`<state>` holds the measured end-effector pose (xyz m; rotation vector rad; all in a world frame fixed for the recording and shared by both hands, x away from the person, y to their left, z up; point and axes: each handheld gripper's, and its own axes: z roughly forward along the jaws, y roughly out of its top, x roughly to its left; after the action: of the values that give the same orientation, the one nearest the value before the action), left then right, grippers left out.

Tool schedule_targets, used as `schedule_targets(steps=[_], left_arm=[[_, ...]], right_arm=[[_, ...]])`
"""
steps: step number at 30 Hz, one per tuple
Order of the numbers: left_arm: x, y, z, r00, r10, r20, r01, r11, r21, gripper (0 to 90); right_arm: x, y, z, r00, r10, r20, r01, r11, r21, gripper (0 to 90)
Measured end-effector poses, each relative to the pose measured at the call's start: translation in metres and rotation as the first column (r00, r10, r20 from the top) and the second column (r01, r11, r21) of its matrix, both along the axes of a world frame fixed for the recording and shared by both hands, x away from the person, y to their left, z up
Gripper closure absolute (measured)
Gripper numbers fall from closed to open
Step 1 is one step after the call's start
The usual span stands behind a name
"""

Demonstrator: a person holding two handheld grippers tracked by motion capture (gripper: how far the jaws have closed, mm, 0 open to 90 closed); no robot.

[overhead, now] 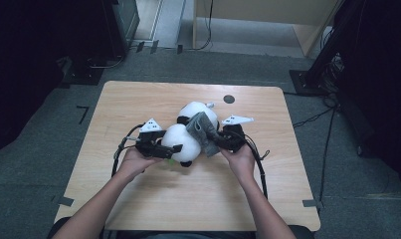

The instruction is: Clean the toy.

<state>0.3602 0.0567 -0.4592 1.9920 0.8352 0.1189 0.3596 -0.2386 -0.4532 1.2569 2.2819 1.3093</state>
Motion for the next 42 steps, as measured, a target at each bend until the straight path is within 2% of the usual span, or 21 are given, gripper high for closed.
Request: schedule_targets(steps=[3, 5, 8, 13, 16, 18, 21, 23, 25, 29, 31, 35, 36, 39, 42], left_arm=[[0.0, -0.001, -0.001, 0.9999, 0.004, -0.015, -0.004, 0.9999, -0.011, 10.3], [-0.002, -0.004, -0.001, 0.9998, 0.0, 0.02, 0.0, 0.9998, 0.019, 9.3], [0.002, 0.001, 0.002, 0.9998, -0.014, 0.011, 0.013, 0.9998, 0.015, 9.4], [0.009, 0.013, 0.01, 0.9971, -0.074, 0.017, 0.073, 0.9971, 0.02, 13.0], [0.016, 0.02, 0.012, 0.9942, -0.108, 0.008, 0.107, 0.994, 0.02, 13.4], [0.023, 0.023, 0.009, 0.9919, -0.127, 0.0, 0.127, 0.9915, 0.031, 13.5], [0.031, 0.026, 0.0, 0.9888, -0.144, -0.039, 0.144, 0.9896, -0.003, 12.9], [0.033, 0.023, -0.006, 0.9834, -0.17, -0.064, 0.169, 0.9854, -0.022, 12.8], [0.031, 0.019, -0.01, 0.9801, -0.193, -0.047, 0.192, 0.9811, -0.025, 12.4], [0.029, 0.014, -0.014, 0.9825, -0.184, -0.025, 0.184, 0.9828, -0.009, 8.8], [0.029, 0.011, -0.018, 0.983, -0.182, -0.027, 0.182, 0.9832, 0.01, 6.4], [0.029, 0.008, -0.021, 0.9845, -0.171, -0.039, 0.172, 0.9851, 0.013, 6.2], [0.029, 0.009, -0.022, 0.9837, -0.175, -0.041, 0.176, 0.9844, 0.013, 8.9], [0.027, 0.01, -0.022, 0.985, -0.17, -0.03, 0.17, 0.9853, 0.011, 27.7], [0.021, 0.007, -0.017, 0.9861, -0.166, 0.008, 0.166, 0.986, 0.018, 46.1]], right_arm=[[0.001, 0.0, 0.0, 1.0, -0.005, -0.005, 0.005, 1.0, -0.003, 77.6], [0.0, 0.002, 0.0, 1.0, -0.006, -0.004, 0.006, 1.0, -0.006, 77.7], [0.0, 0.004, 0.002, 1.0, -0.007, 0.005, 0.007, 0.999, -0.033, 77.7], [0.001, 0.002, 0.002, 1.0, -0.002, 0.007, 0.002, 0.999, -0.045, 77.7], [0.002, 0.001, 0.003, 1.0, 0.002, 0.003, -0.002, 0.999, -0.045, 77.6], [0.003, 0.001, 0.004, 1.0, 0.006, -0.003, -0.007, 0.999, -0.046, 77.6], [0.005, 0.001, 0.004, 0.9999, 0.016, -0.003, -0.016, 0.999, -0.043, 77.6], [0.006, 0.001, 0.003, 0.9998, 0.017, -0.006, -0.017, 0.999, -0.04, 77.6], [0.006, 0.001, 0.002, 0.9998, 0.016, -0.011, -0.016, 0.999, -0.039, 77.6], [0.008, 0.0, 0.0, 0.9998, 0.014, -0.016, -0.015, 0.999, -0.031, 77.6], [0.009, 0.002, -0.001, 0.9997, 0.02, -0.016, -0.021, 0.999, -0.028, 77.7], [0.009, 0.006, -0.002, 0.9997, 0.019, -0.015, -0.02, 0.999, -0.034, 77.7], [0.009, 0.006, -0.003, 0.9997, 0.019, -0.013, -0.02, 0.999, -0.032, 77.7], [0.009, 0.006, -0.003, 0.9998, 0.019, -0.011, -0.02, 0.999, -0.029, 77.7], [0.009, 0.005, -0.003, 0.9999, 0.006, -0.015, -0.007, 1.0, -0.026, 77.6]])
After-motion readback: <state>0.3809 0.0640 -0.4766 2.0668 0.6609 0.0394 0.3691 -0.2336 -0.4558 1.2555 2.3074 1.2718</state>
